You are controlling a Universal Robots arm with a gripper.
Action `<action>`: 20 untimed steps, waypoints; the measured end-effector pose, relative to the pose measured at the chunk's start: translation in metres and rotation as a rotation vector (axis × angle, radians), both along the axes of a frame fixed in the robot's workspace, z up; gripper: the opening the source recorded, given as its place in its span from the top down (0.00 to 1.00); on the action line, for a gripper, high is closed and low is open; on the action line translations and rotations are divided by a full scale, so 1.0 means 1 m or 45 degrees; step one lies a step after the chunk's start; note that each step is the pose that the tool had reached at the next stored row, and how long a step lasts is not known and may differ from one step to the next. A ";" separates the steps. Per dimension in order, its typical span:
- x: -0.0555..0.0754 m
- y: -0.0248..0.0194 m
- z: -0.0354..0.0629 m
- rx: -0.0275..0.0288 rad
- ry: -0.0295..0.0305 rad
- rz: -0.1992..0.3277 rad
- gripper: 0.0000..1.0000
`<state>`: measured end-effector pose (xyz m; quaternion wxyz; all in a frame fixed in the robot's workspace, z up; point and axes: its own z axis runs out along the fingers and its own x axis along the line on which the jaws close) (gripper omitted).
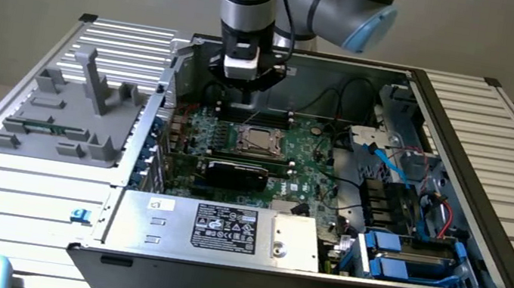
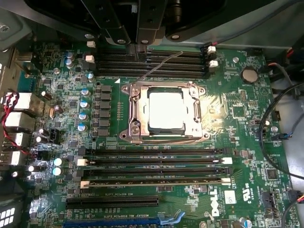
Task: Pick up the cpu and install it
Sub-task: 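Install the first cpu locking lever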
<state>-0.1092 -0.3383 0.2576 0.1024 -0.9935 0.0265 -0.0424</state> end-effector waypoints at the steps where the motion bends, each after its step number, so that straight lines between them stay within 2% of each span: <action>1: 0.000 0.0000 -0.0005 0.0011 -0.0002 -0.017 0.89; 3: 0.000 0.0000 -0.0021 0.0082 -0.0001 -0.045 0.89; 6: 0.000 0.0000 -0.0047 0.0243 -0.0001 -0.079 0.89; 9: -0.002 0.0000 -0.0072 0.0374 0.0003 -0.095 0.89; 15: -0.007 -0.0003 -0.0124 0.0744 0.0002 -0.100 0.89; 16: -0.007 -0.0004 -0.0127 0.0776 -0.0009 -0.100 0.89; 20: -0.007 -0.0004 -0.0127 0.0777 -0.0009 -0.100 0.89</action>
